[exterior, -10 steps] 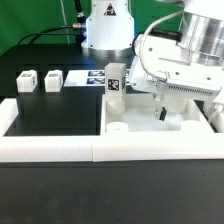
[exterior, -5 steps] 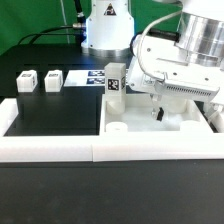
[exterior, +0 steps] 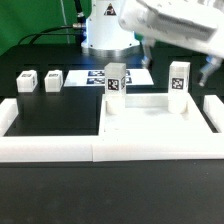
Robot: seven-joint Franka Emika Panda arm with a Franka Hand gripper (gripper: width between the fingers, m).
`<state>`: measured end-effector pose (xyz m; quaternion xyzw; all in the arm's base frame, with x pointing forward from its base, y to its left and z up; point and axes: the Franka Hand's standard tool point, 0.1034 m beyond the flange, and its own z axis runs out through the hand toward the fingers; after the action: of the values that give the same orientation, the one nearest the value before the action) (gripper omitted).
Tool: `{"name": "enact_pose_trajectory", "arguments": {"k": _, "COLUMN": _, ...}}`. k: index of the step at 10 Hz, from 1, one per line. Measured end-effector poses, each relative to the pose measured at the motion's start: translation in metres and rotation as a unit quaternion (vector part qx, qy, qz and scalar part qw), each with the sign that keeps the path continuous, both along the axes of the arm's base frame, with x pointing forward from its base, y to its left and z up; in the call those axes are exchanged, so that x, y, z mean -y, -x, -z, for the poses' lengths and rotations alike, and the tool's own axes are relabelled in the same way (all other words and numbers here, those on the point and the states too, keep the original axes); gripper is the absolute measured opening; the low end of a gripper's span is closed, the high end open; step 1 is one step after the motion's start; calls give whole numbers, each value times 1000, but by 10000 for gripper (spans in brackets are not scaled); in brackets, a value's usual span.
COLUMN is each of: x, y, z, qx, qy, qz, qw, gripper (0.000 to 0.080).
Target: Assemble square table
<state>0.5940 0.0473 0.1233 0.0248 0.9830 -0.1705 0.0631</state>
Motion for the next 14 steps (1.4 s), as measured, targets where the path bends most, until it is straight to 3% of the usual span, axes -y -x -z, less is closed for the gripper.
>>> {"name": "enact_pose_trajectory", "arguments": {"k": 1, "x": 17, "y": 1, "z": -15, "qx": 10, "qy": 5, "qz": 13, "qw": 1000, "gripper": 649}}
{"name": "enact_pose_trajectory", "arguments": {"k": 2, "x": 47, "y": 10, "z": -24, "qx": 17, "qy": 12, "qz": 40, "qw": 999, "gripper": 649}}
{"name": "enact_pose_trajectory", "arguments": {"k": 4, "x": 102, "y": 36, "z": -15, "qx": 14, "qy": 12, "qz": 89, "qw": 996, "gripper": 649}}
{"name": "enact_pose_trajectory", "arguments": {"k": 6, "x": 147, "y": 42, "z": -1, "qx": 13, "qy": -1, "qz": 135, "qw": 991, "gripper": 649}}
{"name": "enact_pose_trajectory", "arguments": {"k": 7, "x": 151, "y": 34, "z": 5, "qx": 21, "qy": -16, "qz": 184, "qw": 983, "gripper": 649}}
{"name": "enact_pose_trajectory", "arguments": {"k": 12, "x": 144, "y": 35, "z": 6, "qx": 76, "qy": -29, "qz": 332, "qw": 940, "gripper": 649}}
{"name": "enact_pose_trajectory", "arguments": {"k": 14, "x": 148, "y": 54, "z": 22, "qx": 103, "qy": -42, "qz": 445, "qw": 888, "gripper": 649}}
